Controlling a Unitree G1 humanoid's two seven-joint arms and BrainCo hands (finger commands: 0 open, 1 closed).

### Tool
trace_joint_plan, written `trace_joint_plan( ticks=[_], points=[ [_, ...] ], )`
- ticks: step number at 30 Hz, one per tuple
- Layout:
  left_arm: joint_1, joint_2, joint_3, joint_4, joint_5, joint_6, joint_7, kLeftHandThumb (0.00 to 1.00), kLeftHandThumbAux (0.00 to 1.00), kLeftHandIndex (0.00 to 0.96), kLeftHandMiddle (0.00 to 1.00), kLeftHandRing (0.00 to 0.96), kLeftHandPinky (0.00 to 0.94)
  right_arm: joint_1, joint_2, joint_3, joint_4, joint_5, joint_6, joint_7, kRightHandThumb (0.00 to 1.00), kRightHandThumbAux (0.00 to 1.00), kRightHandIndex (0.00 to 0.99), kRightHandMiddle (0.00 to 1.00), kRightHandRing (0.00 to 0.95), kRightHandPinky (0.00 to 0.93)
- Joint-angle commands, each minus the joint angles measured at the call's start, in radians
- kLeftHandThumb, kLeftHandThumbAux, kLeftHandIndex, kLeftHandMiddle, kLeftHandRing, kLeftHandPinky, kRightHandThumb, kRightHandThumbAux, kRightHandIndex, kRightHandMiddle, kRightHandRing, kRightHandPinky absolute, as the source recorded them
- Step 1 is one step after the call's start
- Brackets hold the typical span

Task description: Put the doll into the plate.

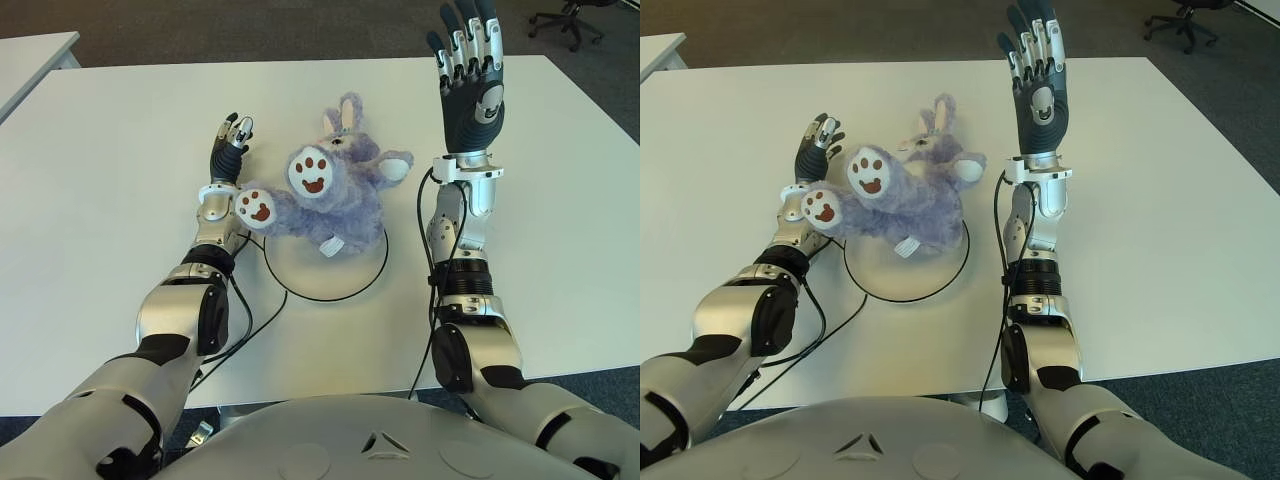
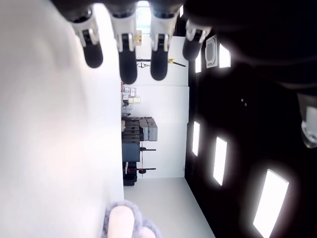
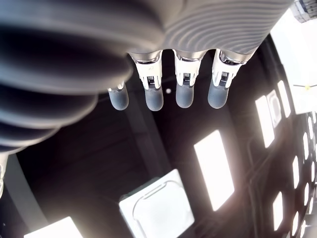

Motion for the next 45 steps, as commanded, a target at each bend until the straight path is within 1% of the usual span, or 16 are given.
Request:
trace_joint_plan(
  ticks=[1, 3, 5, 7, 10, 12, 13, 15, 16, 21, 23, 27, 34, 40, 45],
  points=[
    [0.106, -0.016, 0.010, 0.067, -0.004, 0.053, 0.016, 0.000, 0.377, 0.023, 0.165, 0.167, 0.129, -0.005, 0.007, 0.006, 0.010, -0.024, 0.035, -0.024, 0.047, 0.406, 0.000, 0.000, 0.000, 0.000],
    [0.107, -0.016, 0.011, 0.066, -0.002, 0.050, 0.018, 0.000, 0.377, 0.022, 0.164, 0.164, 0.113, -0.003, 0.003, 0.010, 0.014, -0.043, 0.038, -0.033, 0.034, 0.417, 0.000, 0.000, 0.000, 0.000],
    [0.108, -0.015, 0.013, 0.065, -0.001, 0.043, 0.017, 0.000, 0.377, 0.017, 0.161, 0.161, 0.091, -0.006, -0.006, 0.016, 0.030, -0.083, 0.025, -0.048, 0.020, 0.422, 0.000, 0.000, 0.000, 0.000],
    [0.109, -0.015, 0.013, 0.064, 0.001, 0.038, 0.016, 0.000, 0.378, 0.013, 0.159, 0.159, 0.093, -0.011, -0.011, 0.018, 0.049, -0.109, 0.016, -0.058, 0.006, 0.427, 0.000, 0.000, 0.000, 0.000],
    [0.109, -0.015, 0.015, 0.064, 0.003, 0.035, 0.018, 0.000, 0.379, 0.010, 0.158, 0.159, 0.097, -0.016, -0.012, 0.018, 0.077, -0.124, 0.010, -0.064, 0.000, 0.430, 0.000, 0.000, 0.000, 0.000],
    [0.110, -0.015, 0.016, 0.063, 0.006, 0.027, 0.028, 0.000, 0.373, 0.010, 0.169, 0.175, 0.136, -0.025, -0.010, 0.017, 0.121, -0.142, -0.006, -0.077, 0.000, 0.433, 0.000, 0.000, 0.000, 0.000],
    [0.110, -0.015, 0.015, 0.063, 0.008, 0.022, 0.033, 0.000, 0.369, 0.010, 0.173, 0.181, 0.138, -0.029, -0.010, 0.016, 0.140, -0.155, -0.015, -0.086, 0.000, 0.435, 0.000, 0.000, 0.000, 0.000],
    [0.110, -0.015, 0.015, 0.063, 0.010, 0.018, 0.037, 0.000, 0.366, 0.009, 0.176, 0.185, 0.137, -0.036, -0.011, 0.016, 0.161, -0.168, -0.028, -0.095, 0.000, 0.436, 0.000, 0.000, 0.000, 0.000],
    [0.112, -0.015, 0.013, 0.062, 0.013, 0.010, 0.042, 0.000, 0.353, 0.008, 0.180, 0.190, 0.111, -0.041, -0.012, 0.017, 0.175, -0.183, -0.037, -0.108, 0.000, 0.440, 0.000, 0.000, 0.000, 0.000],
    [0.116, -0.018, 0.007, 0.057, 0.020, -0.018, 0.051, 0.000, 0.349, 0.007, 0.184, 0.194, 0.098, -0.063, -0.012, 0.021, 0.241, -0.233, -0.070, -0.153, 0.000, 0.435, 0.000, 0.000, 0.000, 0.000],
    [0.116, -0.018, 0.006, 0.057, 0.023, -0.024, 0.054, 0.000, 0.347, 0.005, 0.184, 0.203, 0.141, -0.071, -0.009, 0.022, 0.266, -0.244, -0.077, -0.168, 0.000, 0.445, 0.000, 0.000, 0.000, 0.000],
    [0.118, -0.018, 0.004, 0.057, 0.028, -0.035, 0.061, 0.000, 0.343, 0.000, 0.184, 0.209, 0.129, -0.083, -0.007, 0.022, 0.307, -0.257, -0.093, -0.189, 0.000, 0.475, 0.000, 0.000, 0.000, 0.000],
    [0.117, -0.016, 0.006, 0.055, 0.027, -0.046, 0.052, 0.000, 0.345, 0.000, 0.164, 0.206, 0.177, -0.101, -0.002, 0.023, 0.365, -0.266, -0.112, -0.210, 0.000, 0.504, 0.000, 0.000, 0.000, 0.000],
    [0.118, -0.017, 0.012, 0.053, 0.019, -0.051, 0.041, 0.000, 0.355, 0.000, 0.142, 0.191, 0.165, -0.102, 0.006, 0.025, 0.385, -0.264, -0.112, -0.216, 0.000, 0.512, 0.000, 0.000, 0.000, 0.000],
    [0.117, -0.020, 0.020, 0.049, 0.012, -0.056, 0.045, 0.000, 0.359, 0.000, 0.138, 0.202, 0.175, -0.107, -0.003, 0.030, 0.409, -0.301, -0.088, -0.260, 0.000, 0.514, 0.000, 0.000, 0.000, 0.000]
  ],
)
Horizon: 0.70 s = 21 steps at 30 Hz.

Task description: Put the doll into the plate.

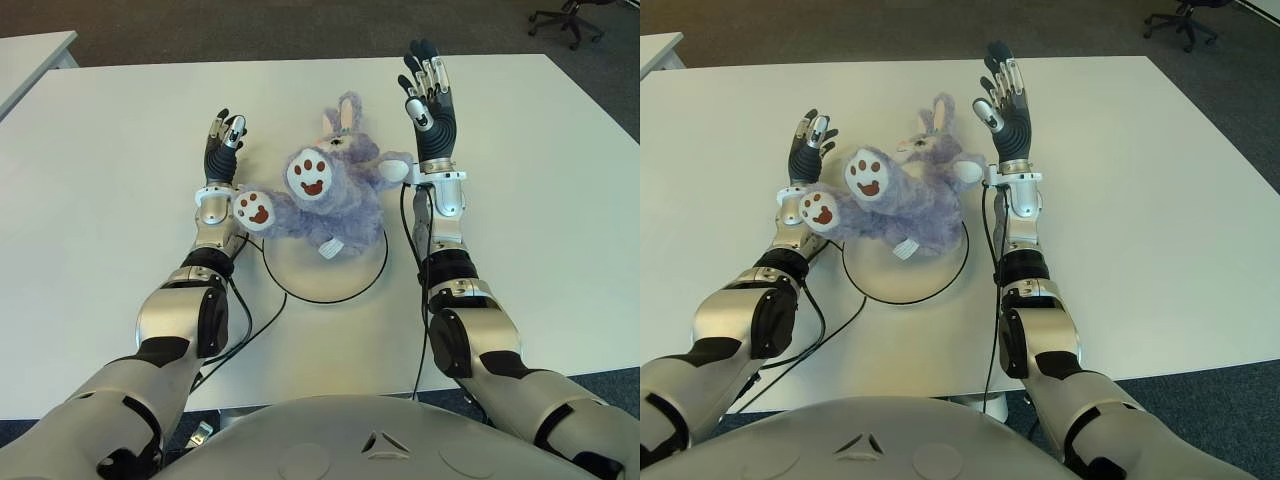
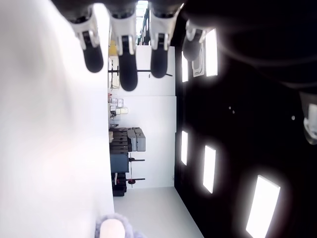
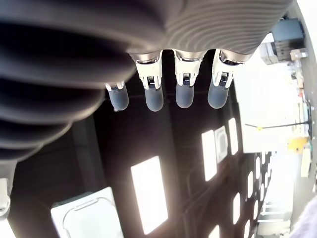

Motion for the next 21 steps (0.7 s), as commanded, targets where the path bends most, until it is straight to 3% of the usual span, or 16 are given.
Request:
trace_joint_plan(
  ticks=[1, 7, 12, 18, 21],
  points=[
    [0.101, -0.020, 0.007, 0.051, -0.010, 0.026, -0.002, 0.000, 0.363, 0.000, 0.131, 0.206, 0.210, -0.018, -0.005, 0.009, 0.038, -0.037, 0.024, -0.044, 0.000, 0.515, 0.000, 0.000, 0.000, 0.000],
    [0.104, -0.016, 0.007, 0.049, -0.007, 0.021, -0.008, 0.000, 0.371, 0.000, 0.116, 0.201, 0.252, -0.031, -0.014, 0.011, 0.081, -0.061, 0.019, -0.070, 0.000, 0.517, 0.000, 0.000, 0.000, 0.000],
    [0.107, -0.010, 0.003, 0.048, -0.004, 0.013, -0.020, 0.000, 0.368, 0.000, 0.111, 0.182, 0.207, -0.046, -0.017, 0.006, 0.128, -0.056, -0.002, -0.068, 0.000, 0.520, 0.000, 0.000, 0.000, 0.000],
    [0.109, -0.003, 0.001, 0.047, -0.002, 0.004, -0.030, 0.000, 0.356, 0.000, 0.103, 0.185, 0.242, -0.063, -0.015, -0.001, 0.172, -0.045, -0.022, -0.063, 0.000, 0.530, 0.000, 0.000, 0.000, 0.000],
    [0.110, 0.000, -0.001, 0.044, -0.001, 0.003, -0.035, 0.000, 0.337, 0.000, 0.113, 0.173, 0.129, -0.073, -0.014, -0.009, 0.198, -0.036, -0.034, -0.059, 0.000, 0.532, 0.000, 0.000, 0.000, 0.000]
  ],
)
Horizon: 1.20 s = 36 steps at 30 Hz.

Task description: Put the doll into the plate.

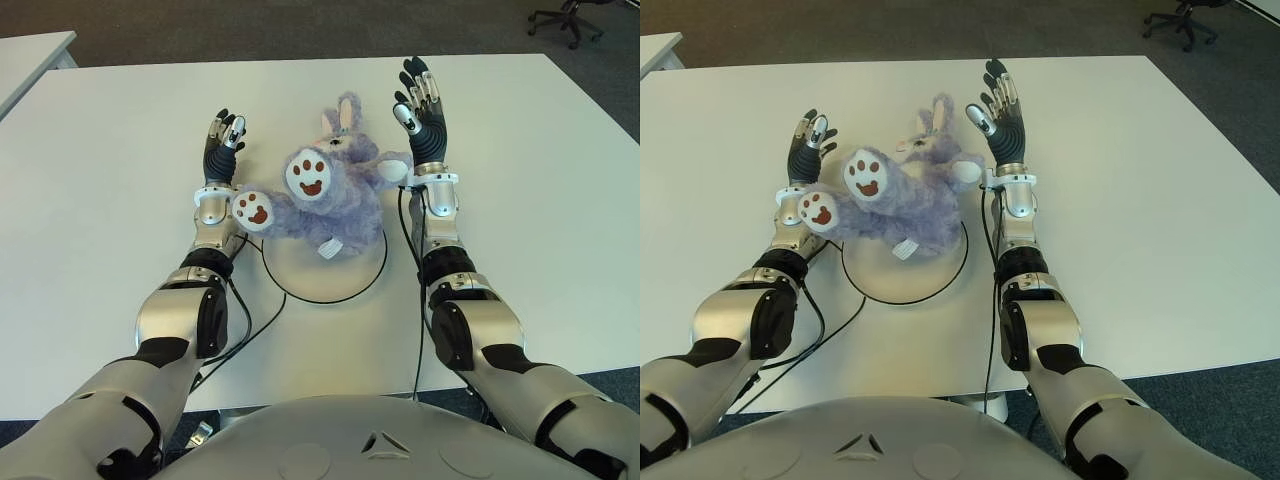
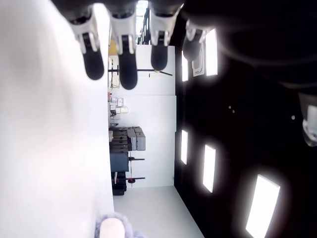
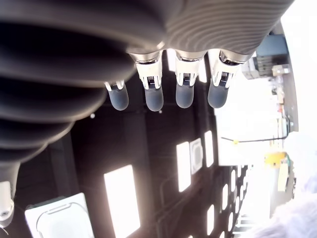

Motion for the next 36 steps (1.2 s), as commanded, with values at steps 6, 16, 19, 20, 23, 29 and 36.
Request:
trace_joint_plan(
  ticks=[6, 16, 19, 20, 23, 29, 36],
  points=[
    [0.105, -0.005, -0.003, 0.050, 0.001, 0.022, -0.016, 0.000, 0.326, 0.000, 0.117, 0.157, 0.107, -0.044, 0.003, -0.017, 0.087, 0.012, -0.042, 0.003, 0.000, 0.536, 0.000, 0.000, 0.000, 0.000],
    [0.107, 0.005, -0.007, 0.047, 0.007, 0.034, -0.007, 0.000, 0.352, 0.000, 0.144, 0.155, 0.073, -0.097, -0.021, -0.057, 0.218, 0.028, -0.040, 0.014, 0.000, 0.523, 0.000, 0.000, 0.000, 0.000],
    [0.106, 0.009, -0.006, 0.049, 0.006, 0.040, -0.006, 0.000, 0.358, 0.004, 0.149, 0.157, 0.075, -0.111, -0.024, -0.071, 0.250, 0.035, -0.032, 0.024, 0.000, 0.507, 0.000, 0.000, 0.000, 0.000],
    [0.106, 0.009, -0.005, 0.050, 0.006, 0.041, -0.006, 0.000, 0.359, 0.005, 0.150, 0.157, 0.075, -0.114, -0.025, -0.075, 0.258, 0.037, -0.031, 0.026, 0.000, 0.506, 0.000, 0.000, 0.000, 0.000],
    [0.106, 0.012, -0.004, 0.051, 0.003, 0.044, -0.011, 0.000, 0.358, 0.010, 0.153, 0.158, 0.078, -0.121, -0.023, -0.083, 0.280, 0.038, -0.031, 0.027, 0.000, 0.497, 0.000, 0.000, 0.000, 0.000],
    [0.108, 0.016, -0.002, 0.051, 0.000, 0.046, -0.021, 0.000, 0.355, 0.014, 0.156, 0.163, 0.112, -0.127, -0.018, -0.094, 0.304, 0.036, -0.016, 0.016, 0.000, 0.496, 0.000, 0.000, 0.000, 0.000],
    [0.108, 0.020, 0.000, 0.053, -0.005, 0.048, -0.026, 0.000, 0.339, 0.009, 0.159, 0.174, 0.174, -0.128, -0.015, -0.095, 0.333, 0.027, 0.008, -0.006, 0.000, 0.504, 0.000, 0.000, 0.000, 0.000]
  ],
)
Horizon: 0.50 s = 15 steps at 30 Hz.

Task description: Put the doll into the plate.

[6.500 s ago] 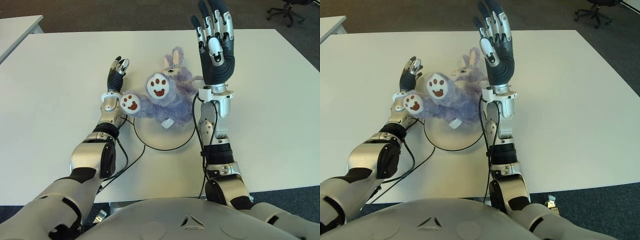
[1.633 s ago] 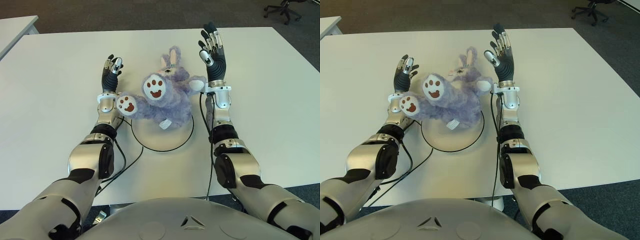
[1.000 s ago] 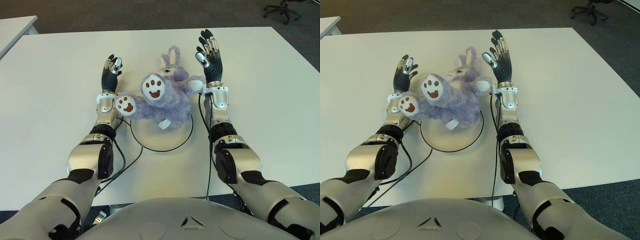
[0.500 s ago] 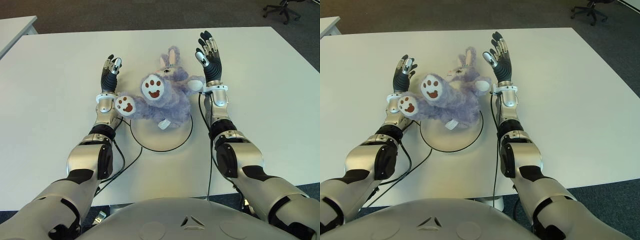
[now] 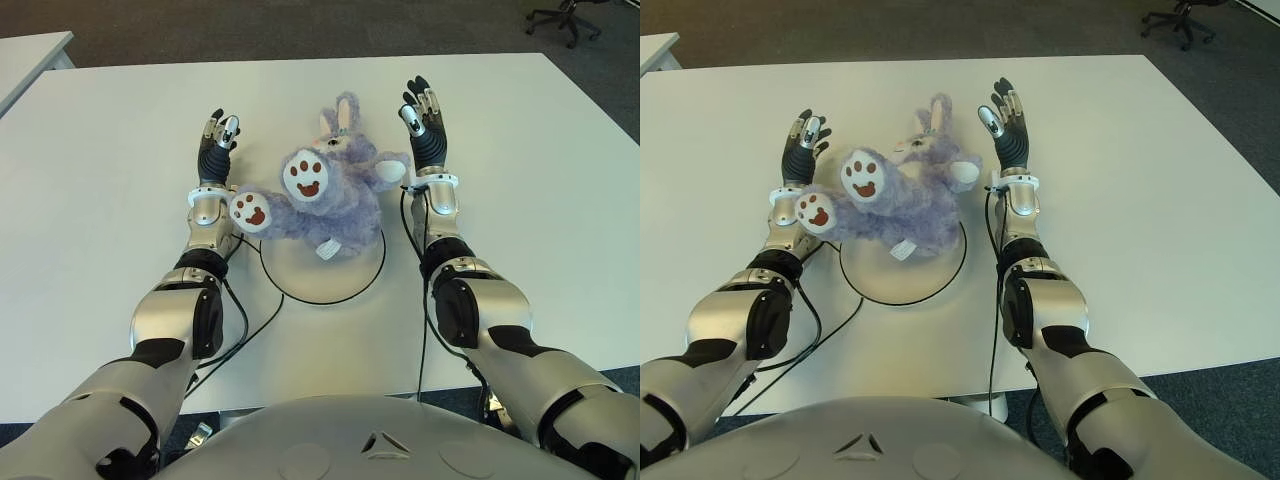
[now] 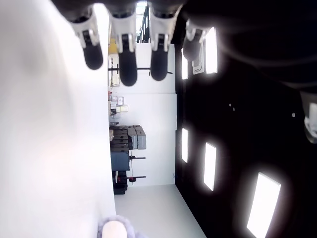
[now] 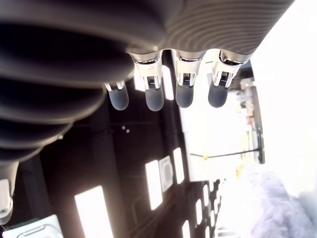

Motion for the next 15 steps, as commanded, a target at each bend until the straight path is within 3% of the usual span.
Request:
trace_joint_plan(
  ticks=[1, 11, 15],
  points=[
    [0.101, -0.003, -0.001, 0.058, 0.000, 0.035, -0.016, 0.000, 0.339, 0.009, 0.159, 0.175, 0.182, -0.015, 0.008, -0.005, 0.031, 0.000, 0.034, -0.014, 0.000, 0.502, 0.000, 0.000, 0.000, 0.000],
    [0.104, -0.001, 0.008, 0.055, -0.012, 0.023, -0.023, 0.000, 0.328, 0.015, 0.166, 0.194, 0.187, -0.018, 0.008, -0.002, 0.055, -0.012, 0.050, -0.040, 0.000, 0.507, 0.000, 0.000, 0.000, 0.000],
    [0.105, -0.002, 0.011, 0.053, -0.016, 0.018, -0.022, 0.000, 0.321, 0.020, 0.168, 0.207, 0.260, -0.019, 0.009, 0.002, 0.062, -0.019, 0.065, -0.057, 0.000, 0.499, 0.000, 0.000, 0.000, 0.000]
  ],
)
